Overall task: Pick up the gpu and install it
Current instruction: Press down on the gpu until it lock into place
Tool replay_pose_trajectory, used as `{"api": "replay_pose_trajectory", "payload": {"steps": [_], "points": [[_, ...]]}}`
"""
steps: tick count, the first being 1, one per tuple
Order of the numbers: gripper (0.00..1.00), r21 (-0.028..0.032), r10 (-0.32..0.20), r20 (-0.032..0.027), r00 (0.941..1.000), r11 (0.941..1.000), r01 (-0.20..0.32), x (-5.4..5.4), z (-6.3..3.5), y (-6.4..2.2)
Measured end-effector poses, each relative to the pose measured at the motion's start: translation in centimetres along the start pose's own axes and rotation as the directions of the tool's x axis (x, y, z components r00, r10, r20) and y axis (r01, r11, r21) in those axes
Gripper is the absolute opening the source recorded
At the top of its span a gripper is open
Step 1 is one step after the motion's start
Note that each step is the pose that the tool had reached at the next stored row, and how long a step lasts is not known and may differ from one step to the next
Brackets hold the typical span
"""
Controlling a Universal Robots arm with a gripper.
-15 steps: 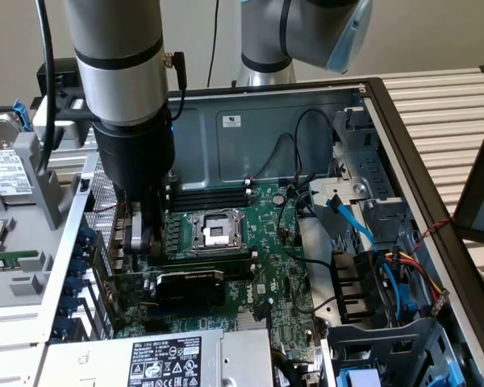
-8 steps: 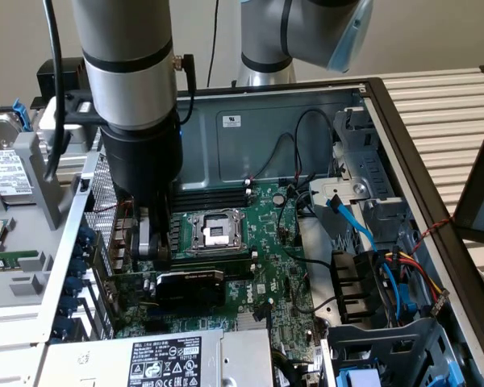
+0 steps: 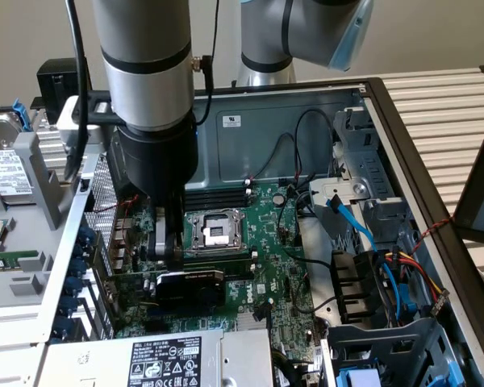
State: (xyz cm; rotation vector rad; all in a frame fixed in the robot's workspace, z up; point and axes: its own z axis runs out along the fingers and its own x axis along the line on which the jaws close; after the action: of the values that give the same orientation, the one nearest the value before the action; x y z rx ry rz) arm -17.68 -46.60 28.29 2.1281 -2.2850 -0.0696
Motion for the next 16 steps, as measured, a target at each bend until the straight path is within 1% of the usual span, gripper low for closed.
{"api": "replay_pose_trajectory", "payload": {"steps": [2,6,8,10,13,14,16], "points": [[0.11,-0.0022,0.0,0.0026,1.0,1.0,0.0,0.0,0.13,-0.25],[0.11,-0.0095,0.001,0.0067,1.0,1.0,-0.001,-0.2,0.51,-0.26],[0.11,-0.0143,0.001,0.0089,1.0,0.9999,-0.001,-0.2,0.66,-0.26],[0.11,-0.0205,0.002,0.0109,0.9999,0.9998,-0.002,-0.3,0.8,-0.25],[0.11,-0.0317,0.003,0.0114,0.9999,0.9995,-0.002,-0.3,1.03,-0.24],[0.11,-0.0346,0.003,0.0114,0.9999,0.9994,-0.002,-0.3,1.14,-0.25],[0.11,-0.0361,0.003,0.0122,0.9999,0.9993,-0.003,-0.3,1.4,-0.25]]}}
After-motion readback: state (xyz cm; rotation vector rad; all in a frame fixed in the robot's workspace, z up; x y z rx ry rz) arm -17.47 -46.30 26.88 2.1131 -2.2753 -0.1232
